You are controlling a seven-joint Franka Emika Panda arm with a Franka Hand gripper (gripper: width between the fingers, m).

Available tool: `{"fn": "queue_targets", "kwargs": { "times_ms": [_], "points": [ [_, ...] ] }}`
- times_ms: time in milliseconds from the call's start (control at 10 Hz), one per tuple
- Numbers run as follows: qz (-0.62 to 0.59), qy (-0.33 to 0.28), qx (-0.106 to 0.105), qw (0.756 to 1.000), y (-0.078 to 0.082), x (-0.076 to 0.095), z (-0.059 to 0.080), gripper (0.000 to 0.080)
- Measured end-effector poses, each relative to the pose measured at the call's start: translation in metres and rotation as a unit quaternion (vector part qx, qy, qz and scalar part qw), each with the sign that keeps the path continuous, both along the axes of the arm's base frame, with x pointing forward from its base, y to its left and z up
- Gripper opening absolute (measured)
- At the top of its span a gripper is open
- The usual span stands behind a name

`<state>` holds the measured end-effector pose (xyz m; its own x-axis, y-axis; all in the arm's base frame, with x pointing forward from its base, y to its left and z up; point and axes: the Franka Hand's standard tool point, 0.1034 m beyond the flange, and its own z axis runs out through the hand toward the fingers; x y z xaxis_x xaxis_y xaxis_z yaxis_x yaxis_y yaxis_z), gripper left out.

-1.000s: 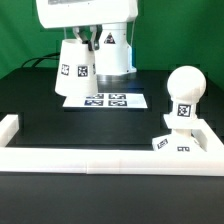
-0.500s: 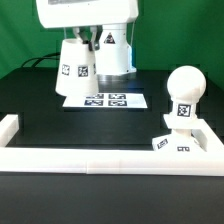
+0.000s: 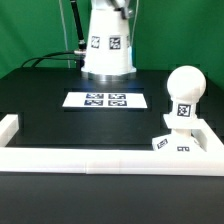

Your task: Assemble lamp

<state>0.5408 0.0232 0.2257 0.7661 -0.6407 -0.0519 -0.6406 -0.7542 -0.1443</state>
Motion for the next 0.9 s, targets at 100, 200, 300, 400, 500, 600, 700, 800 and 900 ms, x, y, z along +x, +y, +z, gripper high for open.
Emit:
{"fn": "queue_targets", "kwargs": {
  "times_ms": [100,200,300,400,500,600,700,800,900],
  "points": [
    [-0.009,0.003,-0.003,1.0,0.021,0.014,0.005,0.0044],
    [-0.029,0.009,-0.006,1.0,0.044,0.032,0.008,0.0044],
    [-0.034,0.021,-0.007,0.999,0.059,0.051,0.015,0.0044],
    [-0.03,0.012,-0.002,0.999,0.058,0.061,0.023,0.0044],
    [-0.032,0.012,-0.002,0.999,0.056,0.059,0.021,0.0044],
    [-0.031,0.013,-0.003,0.999,0.057,0.059,0.019,0.0044],
    [-0.031,0.014,-0.003,0.999,0.057,0.059,0.019,0.0044],
    [-0.031,0.014,-0.004,0.999,0.057,0.059,0.019,0.0044],
    [-0.031,0.014,-0.004,0.999,0.057,0.059,0.018,0.0044]
  ]
}}
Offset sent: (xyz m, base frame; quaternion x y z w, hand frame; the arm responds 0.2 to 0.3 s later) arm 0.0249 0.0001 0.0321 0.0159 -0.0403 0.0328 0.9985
